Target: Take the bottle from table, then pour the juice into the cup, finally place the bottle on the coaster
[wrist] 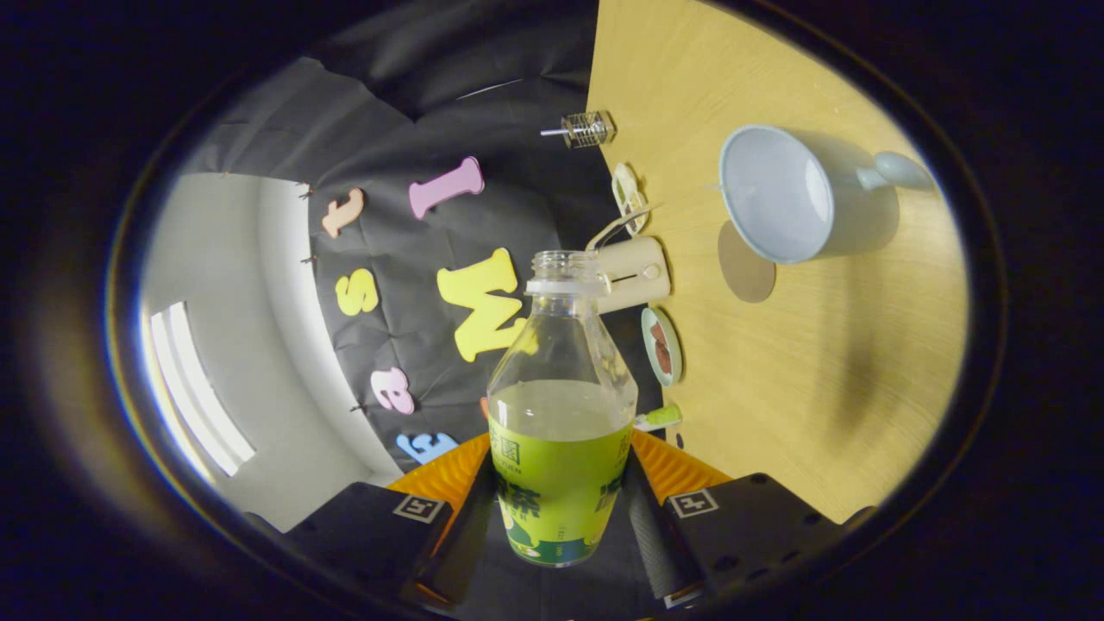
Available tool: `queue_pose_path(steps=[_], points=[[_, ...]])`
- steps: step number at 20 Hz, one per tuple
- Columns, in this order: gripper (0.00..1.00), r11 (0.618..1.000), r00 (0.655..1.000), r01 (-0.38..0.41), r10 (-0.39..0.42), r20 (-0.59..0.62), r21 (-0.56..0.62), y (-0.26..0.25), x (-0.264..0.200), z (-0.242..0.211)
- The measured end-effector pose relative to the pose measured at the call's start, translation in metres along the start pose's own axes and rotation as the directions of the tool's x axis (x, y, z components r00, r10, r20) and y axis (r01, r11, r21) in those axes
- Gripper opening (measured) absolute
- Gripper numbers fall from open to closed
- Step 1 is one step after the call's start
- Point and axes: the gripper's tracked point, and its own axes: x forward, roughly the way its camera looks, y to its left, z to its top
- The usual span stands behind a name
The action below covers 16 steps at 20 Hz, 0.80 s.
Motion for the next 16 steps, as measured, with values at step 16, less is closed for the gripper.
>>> queue_pose_path(steps=[16], points=[[0.79, 0.974, 0.991, -0.126, 0.117, 0.058, 0.188, 0.003, 0.007, 0.017]])
